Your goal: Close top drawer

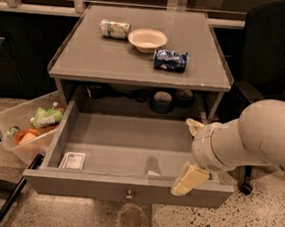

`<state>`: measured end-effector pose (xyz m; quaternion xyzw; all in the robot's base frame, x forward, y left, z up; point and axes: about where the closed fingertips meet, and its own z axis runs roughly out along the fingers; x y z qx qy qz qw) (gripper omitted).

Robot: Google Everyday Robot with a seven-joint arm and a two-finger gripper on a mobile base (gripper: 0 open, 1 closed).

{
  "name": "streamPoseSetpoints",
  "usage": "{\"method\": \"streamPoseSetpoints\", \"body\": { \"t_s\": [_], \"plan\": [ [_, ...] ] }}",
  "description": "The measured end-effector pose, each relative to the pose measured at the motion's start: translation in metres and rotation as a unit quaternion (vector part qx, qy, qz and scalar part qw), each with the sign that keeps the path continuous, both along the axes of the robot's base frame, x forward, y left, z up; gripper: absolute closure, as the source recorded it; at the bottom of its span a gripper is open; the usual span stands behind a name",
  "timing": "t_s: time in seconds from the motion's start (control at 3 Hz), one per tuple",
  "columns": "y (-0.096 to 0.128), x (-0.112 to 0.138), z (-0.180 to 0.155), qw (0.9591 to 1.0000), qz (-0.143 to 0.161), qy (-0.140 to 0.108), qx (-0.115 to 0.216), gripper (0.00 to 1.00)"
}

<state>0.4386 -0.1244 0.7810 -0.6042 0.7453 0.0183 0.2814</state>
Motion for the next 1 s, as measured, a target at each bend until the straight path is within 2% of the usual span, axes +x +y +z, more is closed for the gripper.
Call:
{"method": "streamPoseSetpoints", "body": {
  "t_s": [0.33, 1.0],
  "plan": [
    [0.003, 0.011, -0.035, 0.9999, -0.01, -0.007, 0.008, 0.0],
    [0.011, 0.047, -0.09, 0.9985, -0.035, -0.037, 0.022, 0.0]
  ]
}}
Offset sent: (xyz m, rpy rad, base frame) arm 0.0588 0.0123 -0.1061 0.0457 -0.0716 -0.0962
